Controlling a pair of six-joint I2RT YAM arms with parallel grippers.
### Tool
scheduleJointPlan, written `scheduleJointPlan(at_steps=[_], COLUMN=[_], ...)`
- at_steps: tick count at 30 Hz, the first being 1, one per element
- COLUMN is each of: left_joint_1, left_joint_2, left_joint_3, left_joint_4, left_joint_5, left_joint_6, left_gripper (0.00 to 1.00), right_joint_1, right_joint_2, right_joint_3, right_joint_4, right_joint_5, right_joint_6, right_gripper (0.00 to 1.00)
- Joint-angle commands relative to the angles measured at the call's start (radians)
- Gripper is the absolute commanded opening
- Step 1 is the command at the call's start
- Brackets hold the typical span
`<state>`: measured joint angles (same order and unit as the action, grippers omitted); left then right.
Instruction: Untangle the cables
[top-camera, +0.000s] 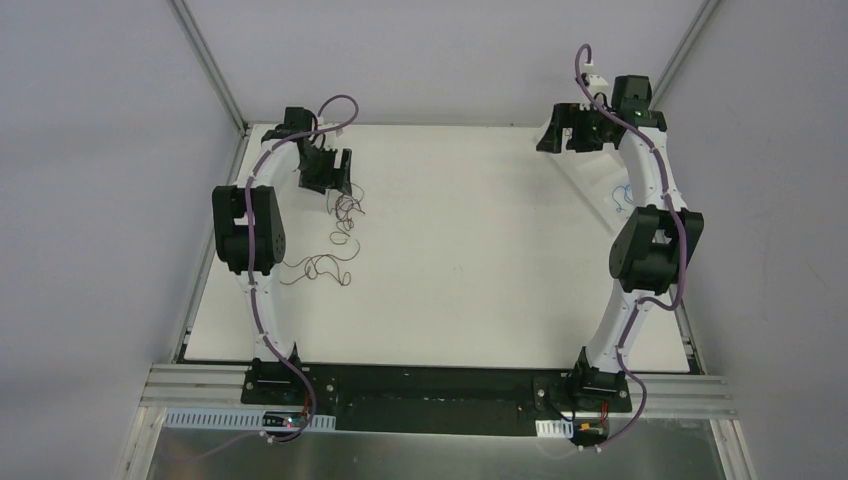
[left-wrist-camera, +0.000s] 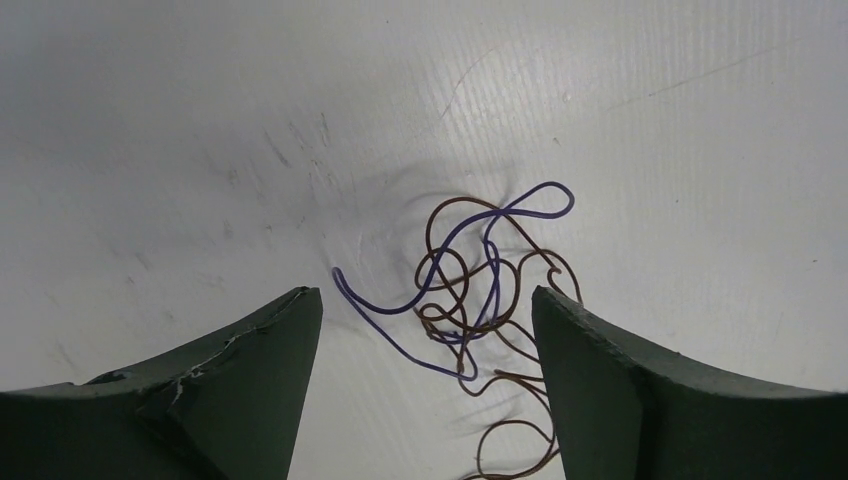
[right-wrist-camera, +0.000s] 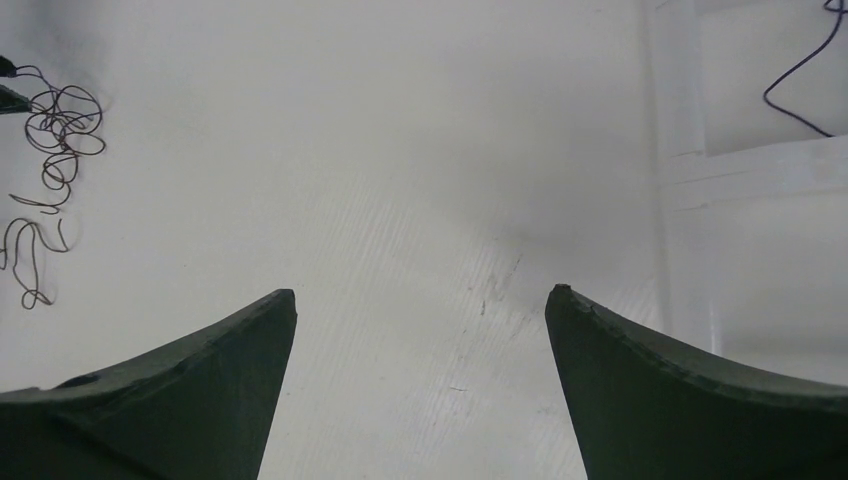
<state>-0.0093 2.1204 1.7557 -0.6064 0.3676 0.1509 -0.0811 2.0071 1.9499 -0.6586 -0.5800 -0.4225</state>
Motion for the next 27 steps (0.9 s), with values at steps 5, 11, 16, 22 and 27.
scheduleJointPlan(at_steps=[5, 11, 16, 22, 27], left_joint_1=[0.003, 0.000, -0.010, -0.018, -0.033], left_joint_2=[-0.032, 0.041, 0.091, -0.074, -0.273], left_joint_3=[0.045, 0.089, 0.175, 0.192, 0.325], left_joint_4=[0.012, 0.010, 0.008, 0.007, 0.005], left_joint_5=[0.022, 0.001, -0.008, 0.088, 0.191], left_joint_6=[0.367, 0.493, 0.506, 0.353, 0.124], left_gripper=[0.74, 0.55, 0.25, 0.00, 0.00], right_joint_1=[-0.003, -0.004, -0.003, -0.002, 0.002], right_joint_2=[-0.077, -0.074, -0.070, -0.077, -0.095], right_joint_3=[0.000, -0.001, -0.004, -0.006, -0.024], right_joint_4=[-0.090, -0.096, -0.094, -0.082, -0.044], right_joint_5=[-0.085, -0.049, -0.064, -0.075, -0.101], right_joint_6=[-0.001, -0.018, 0.007, 0.036, 0.100], right_gripper=[0.99, 0.99, 0.98, 0.97, 0.97])
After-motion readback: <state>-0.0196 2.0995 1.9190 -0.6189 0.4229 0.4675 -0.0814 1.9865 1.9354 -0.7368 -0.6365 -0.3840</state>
